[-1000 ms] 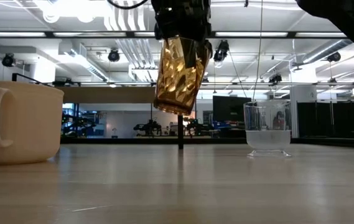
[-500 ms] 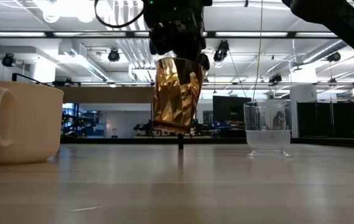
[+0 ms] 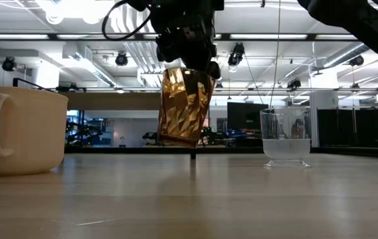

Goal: Stack small to large cups/mugs on shelf
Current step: Put the brown glass on the shelf

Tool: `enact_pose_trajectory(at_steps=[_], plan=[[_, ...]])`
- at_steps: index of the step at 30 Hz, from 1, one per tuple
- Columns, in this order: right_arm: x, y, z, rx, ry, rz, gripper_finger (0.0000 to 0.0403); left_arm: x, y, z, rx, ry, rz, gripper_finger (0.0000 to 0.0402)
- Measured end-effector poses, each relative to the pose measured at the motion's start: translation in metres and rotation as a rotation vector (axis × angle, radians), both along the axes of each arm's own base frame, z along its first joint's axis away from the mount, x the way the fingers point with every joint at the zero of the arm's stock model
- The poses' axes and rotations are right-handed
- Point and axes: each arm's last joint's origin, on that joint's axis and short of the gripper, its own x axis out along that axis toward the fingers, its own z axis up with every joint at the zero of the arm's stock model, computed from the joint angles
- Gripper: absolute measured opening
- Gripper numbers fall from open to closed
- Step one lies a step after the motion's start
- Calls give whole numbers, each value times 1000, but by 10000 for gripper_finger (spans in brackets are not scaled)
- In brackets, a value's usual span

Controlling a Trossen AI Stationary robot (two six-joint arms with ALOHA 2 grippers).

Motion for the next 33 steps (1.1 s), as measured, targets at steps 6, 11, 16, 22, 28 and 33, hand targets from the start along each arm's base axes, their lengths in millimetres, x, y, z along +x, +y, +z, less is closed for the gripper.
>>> enact_pose_trajectory(at_steps=[6, 11, 16, 22, 28, 33], plan=[[0, 0, 0, -1, -4, 9, 9, -1, -2, 4, -2, -15, -7, 74], [2, 0, -1, -2, -15, 9, 9, -5, -1, 4, 12, -11, 14, 74], [2, 0, -1, -2, -15, 9, 9, -4, 0, -1, 27, 21, 25, 74], [2, 0, 0, 8, -19, 5, 9, -3, 0, -11, 40, 72, 30, 74], [2, 1, 4, 49, -44, 2, 9, 0, 0, -16, 45, 86, 31, 74], [-2, 2, 15, 47, -72, 3, 9, 4, -1, -19, 59, 94, 32, 74]])
